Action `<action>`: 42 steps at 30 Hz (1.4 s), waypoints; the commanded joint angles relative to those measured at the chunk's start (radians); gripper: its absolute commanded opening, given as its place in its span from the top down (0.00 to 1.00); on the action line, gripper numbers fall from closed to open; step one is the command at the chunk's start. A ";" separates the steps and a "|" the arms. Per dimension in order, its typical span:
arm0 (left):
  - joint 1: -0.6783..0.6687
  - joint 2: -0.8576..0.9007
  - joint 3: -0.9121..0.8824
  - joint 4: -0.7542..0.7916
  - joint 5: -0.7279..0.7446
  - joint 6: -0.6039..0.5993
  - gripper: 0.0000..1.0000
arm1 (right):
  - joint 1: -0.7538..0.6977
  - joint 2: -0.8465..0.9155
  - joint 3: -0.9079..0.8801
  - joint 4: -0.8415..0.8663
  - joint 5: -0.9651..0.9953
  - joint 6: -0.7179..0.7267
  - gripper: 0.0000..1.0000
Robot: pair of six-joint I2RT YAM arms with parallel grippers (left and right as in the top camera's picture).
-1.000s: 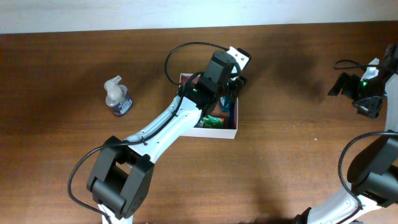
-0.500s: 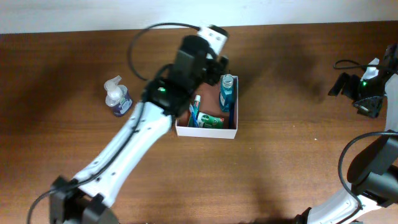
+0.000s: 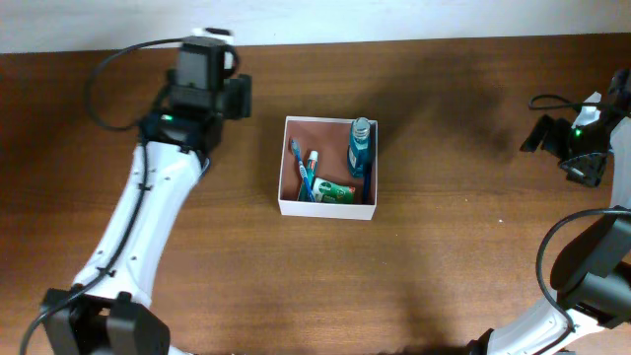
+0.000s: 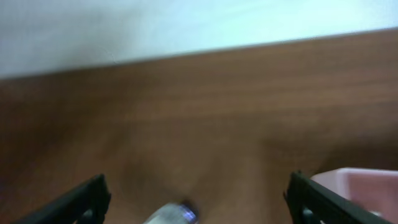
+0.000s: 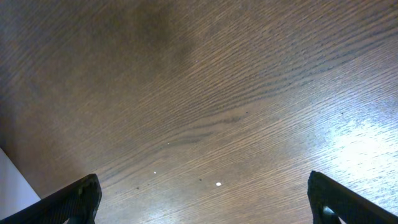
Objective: Pack container
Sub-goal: 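Move the left gripper left and grasp the soap pump bottle, then carry the soap pump bottle right over the box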
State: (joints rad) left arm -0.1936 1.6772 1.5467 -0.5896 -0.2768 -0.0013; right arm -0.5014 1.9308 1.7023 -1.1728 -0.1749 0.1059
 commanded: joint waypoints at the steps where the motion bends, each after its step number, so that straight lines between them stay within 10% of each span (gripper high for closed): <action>1: 0.096 0.010 0.004 -0.050 0.149 0.084 0.07 | 0.005 -0.005 -0.003 0.003 0.002 0.008 0.01; 21: 0.240 0.205 0.004 -0.216 0.316 0.404 0.11 | 0.005 -0.005 -0.003 0.003 0.002 0.008 0.01; 28: 0.240 0.231 0.004 -0.215 0.315 0.399 0.35 | 0.005 -0.005 -0.003 0.003 0.002 0.008 0.01; 33: 0.240 0.231 0.005 -0.212 0.315 0.364 0.73 | 0.005 -0.005 -0.003 0.003 0.002 0.008 0.01; 42: 0.234 0.229 0.033 -0.211 0.315 0.272 0.89 | 0.005 -0.005 -0.003 0.003 0.002 0.008 0.01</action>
State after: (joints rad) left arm 0.0406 1.8980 1.5604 -0.7818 0.0414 0.3470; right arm -0.5014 1.9308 1.7023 -1.1725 -0.1753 0.1059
